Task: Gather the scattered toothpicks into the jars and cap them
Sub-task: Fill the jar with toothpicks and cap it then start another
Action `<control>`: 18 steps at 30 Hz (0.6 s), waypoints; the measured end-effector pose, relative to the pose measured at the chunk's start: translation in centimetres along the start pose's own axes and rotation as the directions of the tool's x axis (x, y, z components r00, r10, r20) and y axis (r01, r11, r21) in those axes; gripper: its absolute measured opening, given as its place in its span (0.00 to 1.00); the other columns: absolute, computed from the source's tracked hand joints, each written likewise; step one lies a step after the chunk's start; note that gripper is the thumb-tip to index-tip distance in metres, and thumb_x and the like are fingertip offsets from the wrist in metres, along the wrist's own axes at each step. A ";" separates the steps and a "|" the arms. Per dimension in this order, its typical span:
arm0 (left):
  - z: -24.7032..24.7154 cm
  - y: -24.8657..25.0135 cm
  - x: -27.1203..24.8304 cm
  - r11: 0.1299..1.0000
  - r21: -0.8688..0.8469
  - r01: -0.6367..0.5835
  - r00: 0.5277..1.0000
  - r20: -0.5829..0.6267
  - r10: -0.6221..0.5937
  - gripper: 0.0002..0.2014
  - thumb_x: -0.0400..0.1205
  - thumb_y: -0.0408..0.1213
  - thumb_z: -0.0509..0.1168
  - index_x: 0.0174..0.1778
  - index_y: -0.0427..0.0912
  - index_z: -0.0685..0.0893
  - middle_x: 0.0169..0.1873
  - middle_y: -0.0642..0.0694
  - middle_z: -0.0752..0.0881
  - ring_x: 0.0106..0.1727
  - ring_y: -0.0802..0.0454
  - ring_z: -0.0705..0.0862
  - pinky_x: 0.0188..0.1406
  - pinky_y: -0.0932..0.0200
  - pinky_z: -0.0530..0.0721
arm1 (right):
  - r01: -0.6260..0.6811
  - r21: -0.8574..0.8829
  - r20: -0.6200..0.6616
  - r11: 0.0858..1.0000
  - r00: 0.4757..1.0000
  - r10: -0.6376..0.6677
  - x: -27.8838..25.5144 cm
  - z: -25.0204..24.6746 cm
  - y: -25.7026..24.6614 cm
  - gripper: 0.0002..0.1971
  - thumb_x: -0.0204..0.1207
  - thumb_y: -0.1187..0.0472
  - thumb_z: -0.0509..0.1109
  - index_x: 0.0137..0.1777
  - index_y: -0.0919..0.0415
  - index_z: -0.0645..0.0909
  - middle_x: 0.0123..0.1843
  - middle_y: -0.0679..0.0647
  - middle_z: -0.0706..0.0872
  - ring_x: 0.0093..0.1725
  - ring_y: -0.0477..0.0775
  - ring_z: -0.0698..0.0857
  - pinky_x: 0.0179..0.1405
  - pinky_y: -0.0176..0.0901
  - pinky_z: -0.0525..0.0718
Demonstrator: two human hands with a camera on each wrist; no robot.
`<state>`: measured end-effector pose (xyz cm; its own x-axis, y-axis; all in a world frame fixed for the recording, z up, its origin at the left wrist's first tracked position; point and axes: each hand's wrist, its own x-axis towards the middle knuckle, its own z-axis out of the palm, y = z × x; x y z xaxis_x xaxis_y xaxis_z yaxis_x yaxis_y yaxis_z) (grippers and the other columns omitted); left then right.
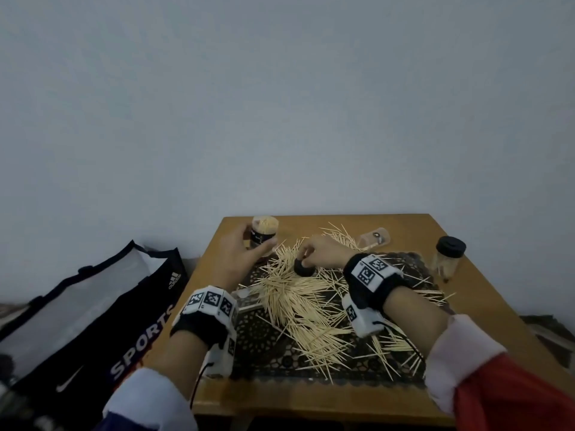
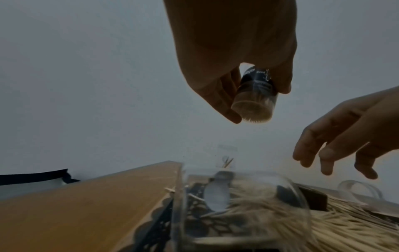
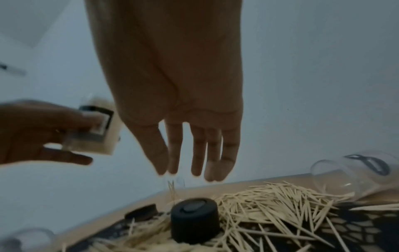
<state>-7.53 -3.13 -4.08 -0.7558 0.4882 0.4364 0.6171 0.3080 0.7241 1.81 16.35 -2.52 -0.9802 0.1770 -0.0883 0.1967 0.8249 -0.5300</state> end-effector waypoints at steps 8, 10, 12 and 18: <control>-0.5 -0.8 -1.7 0.997 0.023 0.078 0.996 0.033 -0.079 0.31 0.71 0.65 0.73 0.63 0.49 0.81 0.54 0.55 0.88 0.54 0.58 0.86 0.50 0.69 0.84 | -0.052 -0.259 -0.028 0.964 0.999 0.046 2.2 2.8 -0.1 0.30 0.73 0.52 0.77 0.74 0.58 0.74 0.71 0.57 0.80 0.69 0.59 0.78 0.66 0.52 0.79; 0.4 -0.3 -1.9 0.997 0.022 0.074 0.996 0.049 -0.075 0.25 0.75 0.54 0.75 0.61 0.43 0.81 0.52 0.52 0.87 0.50 0.58 0.85 0.42 0.77 0.80 | -0.062 -0.261 -0.073 0.963 0.996 0.045 2.6 3.2 0.0 0.24 0.73 0.54 0.78 0.66 0.62 0.80 0.63 0.58 0.84 0.62 0.58 0.82 0.59 0.50 0.83; 1.4 -0.2 -1.9 0.998 -0.025 0.064 0.997 0.035 -0.063 0.25 0.74 0.55 0.76 0.59 0.43 0.82 0.51 0.52 0.88 0.48 0.59 0.86 0.44 0.69 0.85 | -0.059 -0.189 -0.146 0.980 0.989 0.031 2.7 2.8 -0.3 0.17 0.73 0.56 0.77 0.58 0.64 0.83 0.55 0.57 0.87 0.54 0.57 0.85 0.51 0.49 0.84; 4.2 0.1 -1.8 0.994 -0.105 0.037 0.999 -0.015 -0.039 0.21 0.73 0.50 0.78 0.56 0.44 0.81 0.39 0.60 0.84 0.37 0.71 0.82 0.33 0.75 0.74 | 0.043 0.282 -0.308 0.959 0.950 0.048 2.4 -1.9 -2.3 0.13 0.74 0.63 0.73 0.58 0.65 0.85 0.55 0.58 0.87 0.54 0.54 0.84 0.46 0.38 0.82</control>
<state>-5.17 -0.55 -7.04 -0.7826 0.4634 0.4156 0.5619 0.2385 0.7921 -0.94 15.95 0.10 -0.9155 0.3729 0.1509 0.1401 0.6472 -0.7493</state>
